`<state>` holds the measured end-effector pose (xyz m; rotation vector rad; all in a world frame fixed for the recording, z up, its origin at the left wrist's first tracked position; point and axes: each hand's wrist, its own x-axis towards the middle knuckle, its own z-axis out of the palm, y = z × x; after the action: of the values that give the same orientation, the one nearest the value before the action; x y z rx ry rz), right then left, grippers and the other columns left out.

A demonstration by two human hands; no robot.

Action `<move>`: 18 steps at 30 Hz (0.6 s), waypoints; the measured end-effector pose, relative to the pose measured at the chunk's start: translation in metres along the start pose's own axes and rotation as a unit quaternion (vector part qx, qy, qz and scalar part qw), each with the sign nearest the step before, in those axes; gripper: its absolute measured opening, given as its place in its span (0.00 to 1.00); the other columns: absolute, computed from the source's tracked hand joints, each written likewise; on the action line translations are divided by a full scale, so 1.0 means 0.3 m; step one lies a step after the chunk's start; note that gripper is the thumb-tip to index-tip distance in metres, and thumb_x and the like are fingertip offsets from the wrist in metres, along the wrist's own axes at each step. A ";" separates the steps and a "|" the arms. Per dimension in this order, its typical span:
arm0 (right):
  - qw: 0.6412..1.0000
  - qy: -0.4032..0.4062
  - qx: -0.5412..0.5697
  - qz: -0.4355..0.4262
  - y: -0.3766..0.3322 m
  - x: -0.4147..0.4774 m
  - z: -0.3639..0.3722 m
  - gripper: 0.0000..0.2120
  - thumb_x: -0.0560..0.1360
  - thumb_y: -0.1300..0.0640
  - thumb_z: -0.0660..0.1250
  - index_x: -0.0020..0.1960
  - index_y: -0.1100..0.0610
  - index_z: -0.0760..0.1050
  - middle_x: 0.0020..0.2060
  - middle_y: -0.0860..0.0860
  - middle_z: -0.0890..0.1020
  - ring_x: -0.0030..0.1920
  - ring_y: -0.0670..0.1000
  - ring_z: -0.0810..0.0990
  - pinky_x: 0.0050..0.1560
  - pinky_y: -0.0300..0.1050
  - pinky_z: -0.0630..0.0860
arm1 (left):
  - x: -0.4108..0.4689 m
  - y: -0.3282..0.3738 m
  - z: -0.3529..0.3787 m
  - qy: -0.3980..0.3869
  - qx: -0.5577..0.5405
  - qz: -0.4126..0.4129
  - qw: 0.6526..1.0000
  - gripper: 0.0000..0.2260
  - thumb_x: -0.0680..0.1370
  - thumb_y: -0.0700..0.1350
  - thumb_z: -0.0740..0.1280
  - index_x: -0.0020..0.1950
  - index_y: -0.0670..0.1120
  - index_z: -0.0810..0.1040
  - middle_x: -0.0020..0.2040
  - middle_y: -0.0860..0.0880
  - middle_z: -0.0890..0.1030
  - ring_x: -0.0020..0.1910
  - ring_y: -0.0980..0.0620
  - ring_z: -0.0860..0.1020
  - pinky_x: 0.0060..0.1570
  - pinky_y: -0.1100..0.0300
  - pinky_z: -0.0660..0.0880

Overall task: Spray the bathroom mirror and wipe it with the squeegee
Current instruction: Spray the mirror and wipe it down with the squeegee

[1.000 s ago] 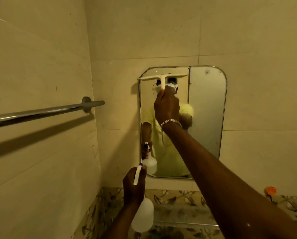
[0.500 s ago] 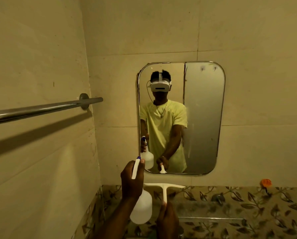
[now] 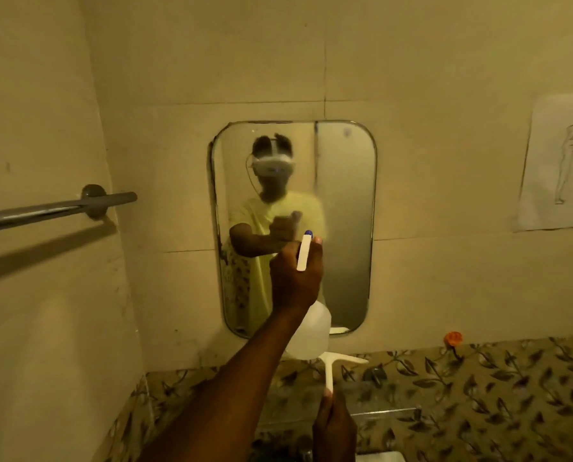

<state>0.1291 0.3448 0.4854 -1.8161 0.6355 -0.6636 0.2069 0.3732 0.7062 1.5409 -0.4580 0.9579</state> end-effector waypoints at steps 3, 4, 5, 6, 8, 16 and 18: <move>1.000 -0.009 -0.006 0.013 0.043 0.059 -0.061 0.18 0.84 0.54 0.58 0.68 0.61 0.77 0.57 0.63 0.84 0.59 0.64 0.81 0.59 0.49 0.75 | -0.056 -0.025 0.039 0.005 -0.010 0.012 1.000 0.11 0.80 0.53 0.69 0.46 0.46 0.83 0.35 0.55 0.81 0.36 0.65 0.82 0.35 0.73 0.78; 1.000 -0.009 -0.004 0.021 0.057 0.074 -0.079 0.18 0.84 0.54 0.57 0.68 0.61 0.76 0.57 0.63 0.84 0.59 0.63 0.81 0.59 0.49 0.75 | -0.082 -0.040 0.045 0.001 -0.008 0.007 1.000 0.11 0.81 0.53 0.69 0.48 0.46 0.83 0.37 0.55 0.82 0.37 0.66 0.82 0.36 0.74 0.77; 1.000 -0.005 0.000 0.030 0.073 0.088 -0.092 0.18 0.84 0.54 0.57 0.68 0.61 0.76 0.57 0.63 0.83 0.59 0.64 0.81 0.60 0.50 0.74 | -0.110 -0.057 0.047 -0.006 -0.004 0.000 1.000 0.10 0.81 0.52 0.69 0.49 0.46 0.83 0.38 0.54 0.83 0.37 0.66 0.82 0.37 0.74 0.77; 0.999 0.002 0.003 0.033 0.092 0.101 -0.105 0.19 0.85 0.53 0.57 0.69 0.61 0.75 0.57 0.64 0.83 0.59 0.64 0.81 0.60 0.50 0.74 | -0.141 -0.075 0.049 -0.016 -0.002 -0.008 1.000 0.09 0.81 0.51 0.69 0.49 0.47 0.83 0.38 0.54 0.83 0.37 0.65 0.82 0.36 0.73 0.78; 1.000 0.012 -0.002 0.028 0.125 0.119 -0.130 0.20 0.85 0.52 0.56 0.70 0.61 0.74 0.53 0.63 0.84 0.56 0.64 0.81 0.57 0.50 0.75 | -0.202 -0.109 0.042 -0.033 -0.006 -0.023 0.999 0.06 0.82 0.49 0.69 0.47 0.50 0.81 0.36 0.57 0.82 0.36 0.62 0.83 0.34 0.72 0.77; 0.998 0.058 0.017 0.016 0.155 0.141 -0.217 0.18 0.84 0.48 0.54 0.60 0.57 0.77 0.31 0.46 0.76 0.30 0.40 0.73 0.28 0.34 0.63 | -0.401 -0.216 0.021 -0.055 0.018 -0.093 0.994 0.12 0.80 0.55 0.67 0.44 0.48 0.81 0.33 0.54 0.79 0.34 0.59 0.81 0.31 0.71 0.73; 0.997 0.069 0.029 -0.014 0.127 0.148 -0.244 0.20 0.83 0.45 0.52 0.60 0.57 0.77 0.29 0.46 0.76 0.29 0.43 0.75 0.26 0.35 0.63 | -0.439 -0.248 0.007 -0.053 0.049 -0.134 0.988 0.12 0.81 0.53 0.69 0.38 0.51 0.79 0.29 0.53 0.79 0.32 0.59 0.80 0.28 0.72 0.71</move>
<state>0.1049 0.2545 0.4773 -1.7387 0.6771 -0.8240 0.1867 0.3574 0.5572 1.6983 -0.2721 0.7014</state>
